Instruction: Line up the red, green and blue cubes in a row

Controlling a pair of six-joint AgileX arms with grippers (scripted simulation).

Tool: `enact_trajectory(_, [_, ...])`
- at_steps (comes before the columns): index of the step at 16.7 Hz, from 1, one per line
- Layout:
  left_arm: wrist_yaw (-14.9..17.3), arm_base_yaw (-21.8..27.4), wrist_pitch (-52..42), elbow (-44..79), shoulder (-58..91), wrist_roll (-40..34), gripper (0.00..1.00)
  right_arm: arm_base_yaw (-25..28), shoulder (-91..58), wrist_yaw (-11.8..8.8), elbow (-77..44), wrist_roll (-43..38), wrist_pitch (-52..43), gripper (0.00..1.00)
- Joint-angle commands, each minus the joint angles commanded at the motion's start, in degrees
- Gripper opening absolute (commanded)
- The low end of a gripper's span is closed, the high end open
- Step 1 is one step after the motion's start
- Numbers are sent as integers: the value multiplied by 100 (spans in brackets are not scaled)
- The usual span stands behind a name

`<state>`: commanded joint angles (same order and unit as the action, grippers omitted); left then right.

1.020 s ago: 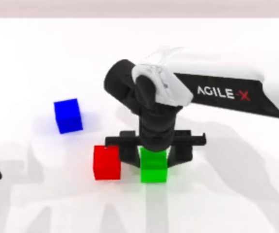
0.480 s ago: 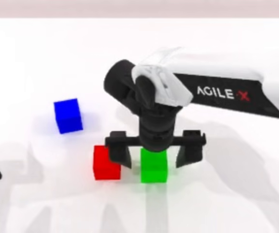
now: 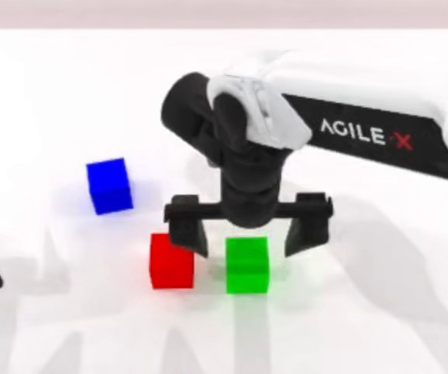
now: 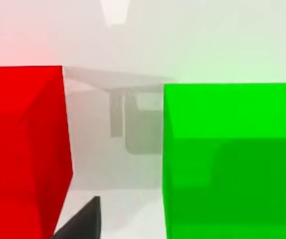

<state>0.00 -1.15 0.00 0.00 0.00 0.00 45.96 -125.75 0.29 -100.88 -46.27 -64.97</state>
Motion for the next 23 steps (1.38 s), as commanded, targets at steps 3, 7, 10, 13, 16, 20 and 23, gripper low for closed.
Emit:
enact_trajectory(3, [0,0,0,0,0,0,100,18,135,-4,-455,8,-623,100])
enact_trajectory(7, [0,0,0,0,0,0,100,20,189,-3,-572,17,-753,100])
enact_trajectory(10, [4,13,-39,53,53,33,100,-30,225,19,-515,50,-708,100])
enact_trajectory(13, [20,113,-373,537,536,329,100,-234,752,193,-83,333,-416,100])
enact_trajectory(16, [22,271,-1001,1500,1541,881,100,-625,1813,449,724,806,120,100])
enact_trajectory(20, [9,537,-2149,3234,3639,1865,100,-1373,3939,753,2342,1614,1114,100])
enact_trajectory(23, [4,766,-3128,4645,5506,2684,100,-2039,5805,879,3889,2294,1996,100])
